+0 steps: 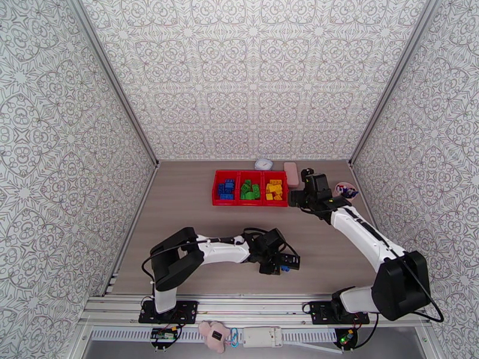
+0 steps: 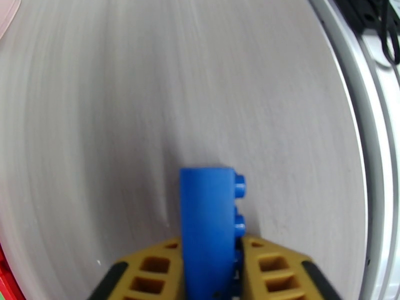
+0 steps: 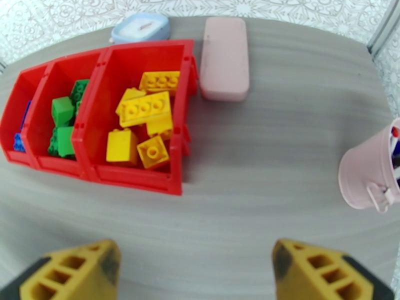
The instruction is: Sort the legos into containers by color
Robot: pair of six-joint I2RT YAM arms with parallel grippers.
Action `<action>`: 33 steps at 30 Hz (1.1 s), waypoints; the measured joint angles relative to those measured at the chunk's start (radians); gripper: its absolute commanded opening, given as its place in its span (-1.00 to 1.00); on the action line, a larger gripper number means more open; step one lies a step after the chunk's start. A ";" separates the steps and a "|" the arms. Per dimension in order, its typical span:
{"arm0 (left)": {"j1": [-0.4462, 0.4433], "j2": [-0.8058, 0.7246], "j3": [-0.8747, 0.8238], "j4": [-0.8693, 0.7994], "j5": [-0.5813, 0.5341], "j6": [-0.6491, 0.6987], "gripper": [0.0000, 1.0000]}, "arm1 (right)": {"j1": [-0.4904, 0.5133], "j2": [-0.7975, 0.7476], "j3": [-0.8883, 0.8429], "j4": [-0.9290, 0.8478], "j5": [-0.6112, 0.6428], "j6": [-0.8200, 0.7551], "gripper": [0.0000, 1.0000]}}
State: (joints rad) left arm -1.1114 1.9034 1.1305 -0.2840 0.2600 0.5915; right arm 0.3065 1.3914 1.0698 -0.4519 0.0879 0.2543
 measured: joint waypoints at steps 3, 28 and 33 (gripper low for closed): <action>0.007 -0.024 -0.022 0.022 0.000 -0.019 -0.61 | 0.000 -0.020 -0.001 -0.003 0.000 0.000 0.67; 0.388 -0.545 -0.387 0.445 -0.282 -0.517 -0.76 | 0.225 -0.139 -0.055 0.206 -0.163 -0.107 0.89; 0.486 -0.525 -0.357 0.373 -0.378 -0.653 -0.76 | 0.292 -0.053 -0.031 0.247 -0.176 -0.124 0.89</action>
State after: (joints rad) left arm -0.6254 1.3785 0.7731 0.0891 -0.1184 -0.0612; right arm 0.5983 1.3380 1.0389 -0.2047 -0.0879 0.1299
